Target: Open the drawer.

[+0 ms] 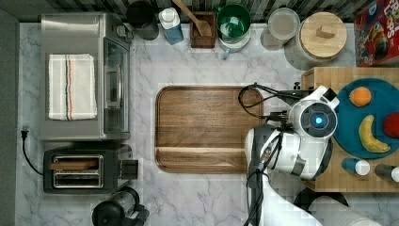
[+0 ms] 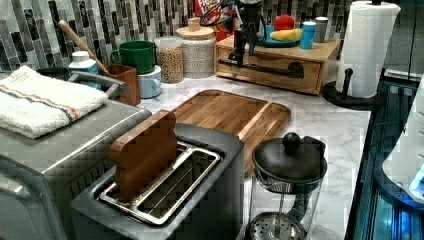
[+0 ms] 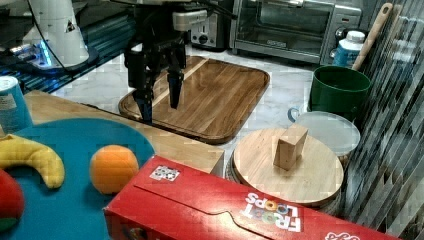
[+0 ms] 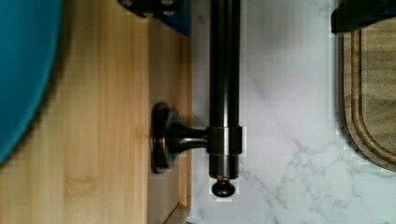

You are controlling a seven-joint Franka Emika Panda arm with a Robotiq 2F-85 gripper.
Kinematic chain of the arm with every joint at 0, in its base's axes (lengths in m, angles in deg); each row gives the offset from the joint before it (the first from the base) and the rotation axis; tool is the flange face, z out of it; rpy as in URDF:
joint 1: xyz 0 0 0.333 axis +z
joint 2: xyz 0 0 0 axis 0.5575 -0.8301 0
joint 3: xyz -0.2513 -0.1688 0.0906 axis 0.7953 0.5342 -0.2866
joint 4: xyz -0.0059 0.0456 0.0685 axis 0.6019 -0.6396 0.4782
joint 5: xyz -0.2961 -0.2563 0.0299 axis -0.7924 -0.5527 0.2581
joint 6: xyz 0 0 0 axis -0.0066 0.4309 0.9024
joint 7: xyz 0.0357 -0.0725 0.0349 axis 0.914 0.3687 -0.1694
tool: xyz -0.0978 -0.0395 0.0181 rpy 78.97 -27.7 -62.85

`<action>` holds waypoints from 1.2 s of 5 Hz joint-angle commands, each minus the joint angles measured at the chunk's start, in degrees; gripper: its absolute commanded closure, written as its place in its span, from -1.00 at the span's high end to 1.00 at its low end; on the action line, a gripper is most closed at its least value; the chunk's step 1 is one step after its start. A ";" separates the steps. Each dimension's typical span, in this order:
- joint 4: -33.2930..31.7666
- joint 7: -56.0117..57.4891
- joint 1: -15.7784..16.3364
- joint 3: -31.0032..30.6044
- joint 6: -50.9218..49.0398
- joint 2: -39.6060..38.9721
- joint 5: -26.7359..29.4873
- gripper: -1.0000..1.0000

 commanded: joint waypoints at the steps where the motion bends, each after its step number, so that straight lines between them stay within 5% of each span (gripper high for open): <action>1: 0.74 -8.49 1.65 1.89 4.84 -3.16 -2.93 1.00; 6: 3.46 -4.56 4.35 -4.54 -1.45 -4.11 1.73 1.00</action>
